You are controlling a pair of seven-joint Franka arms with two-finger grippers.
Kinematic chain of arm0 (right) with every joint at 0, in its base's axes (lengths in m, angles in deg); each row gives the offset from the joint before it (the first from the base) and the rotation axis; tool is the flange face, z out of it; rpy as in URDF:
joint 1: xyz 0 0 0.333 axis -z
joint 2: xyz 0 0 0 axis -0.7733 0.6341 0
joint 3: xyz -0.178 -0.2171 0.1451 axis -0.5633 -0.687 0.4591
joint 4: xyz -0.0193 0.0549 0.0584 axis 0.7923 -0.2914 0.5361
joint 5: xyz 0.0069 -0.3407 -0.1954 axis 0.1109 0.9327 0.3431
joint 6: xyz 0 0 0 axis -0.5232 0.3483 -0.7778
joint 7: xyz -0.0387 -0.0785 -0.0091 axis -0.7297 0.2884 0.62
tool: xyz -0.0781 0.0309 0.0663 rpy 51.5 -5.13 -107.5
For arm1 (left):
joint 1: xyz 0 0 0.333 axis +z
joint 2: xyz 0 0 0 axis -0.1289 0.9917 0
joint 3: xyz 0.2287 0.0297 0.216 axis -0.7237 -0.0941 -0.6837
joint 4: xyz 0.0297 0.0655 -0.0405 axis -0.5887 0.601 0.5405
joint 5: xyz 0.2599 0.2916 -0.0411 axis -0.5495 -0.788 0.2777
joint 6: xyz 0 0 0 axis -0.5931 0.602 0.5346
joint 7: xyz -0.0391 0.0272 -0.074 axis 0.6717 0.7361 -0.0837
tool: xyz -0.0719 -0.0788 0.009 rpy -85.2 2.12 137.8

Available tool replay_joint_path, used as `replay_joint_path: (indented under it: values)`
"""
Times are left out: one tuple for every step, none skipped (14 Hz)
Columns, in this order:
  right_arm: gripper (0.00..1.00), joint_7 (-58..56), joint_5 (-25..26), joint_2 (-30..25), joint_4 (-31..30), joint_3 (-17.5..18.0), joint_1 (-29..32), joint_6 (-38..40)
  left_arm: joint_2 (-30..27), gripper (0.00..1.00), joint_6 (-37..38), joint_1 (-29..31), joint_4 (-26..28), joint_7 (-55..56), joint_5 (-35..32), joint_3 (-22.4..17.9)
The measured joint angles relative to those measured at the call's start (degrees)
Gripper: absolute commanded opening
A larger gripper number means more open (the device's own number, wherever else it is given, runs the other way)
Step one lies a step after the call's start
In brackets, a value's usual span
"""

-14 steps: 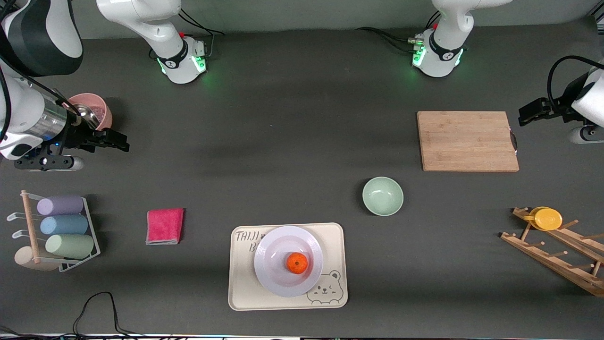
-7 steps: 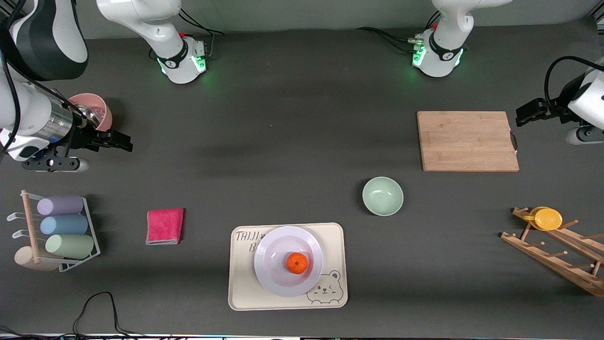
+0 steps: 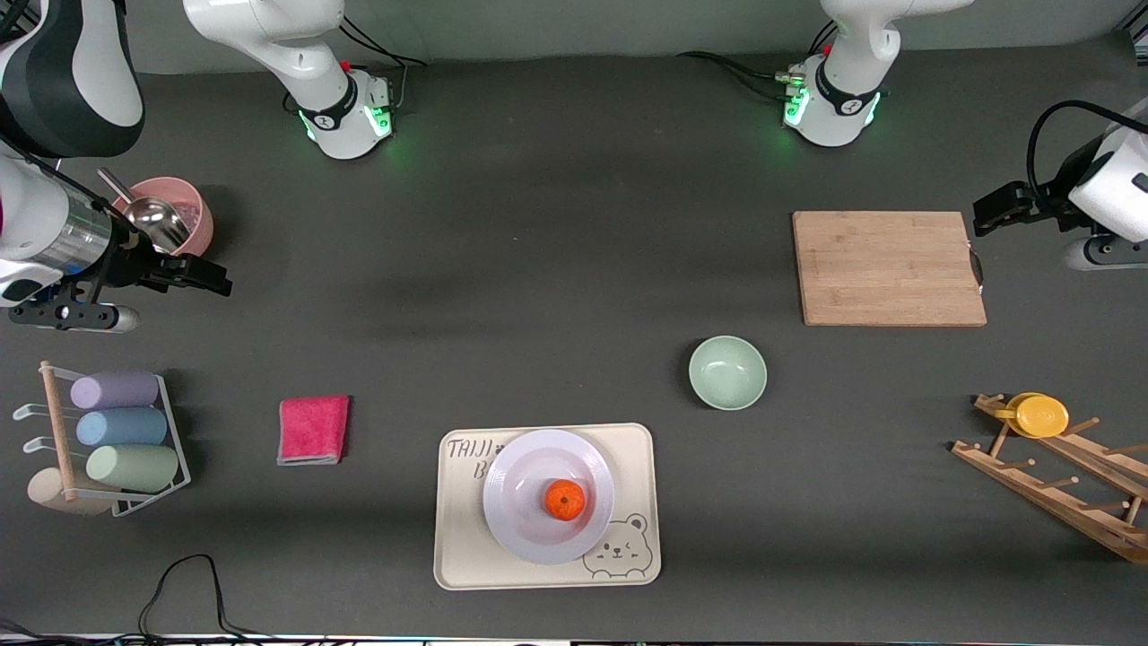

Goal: Place orange and plate with both arms

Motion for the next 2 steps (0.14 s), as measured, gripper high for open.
replay_joint_path:
  values:
    - [1.0, 0.07, 0.0, 0.0, 0.0, 0.02, -0.01, -0.07, 0.03, 1.0, 0.02, 0.1, -0.09, 0.0, 0.0, -0.01]
    - [1.0, 0.36, 0.0, 0.0, 0.02, 0.02, -0.02, -0.07, 0.04, 1.0, 0.03, 0.2, -0.14, 0.0, 0.0, -0.01]
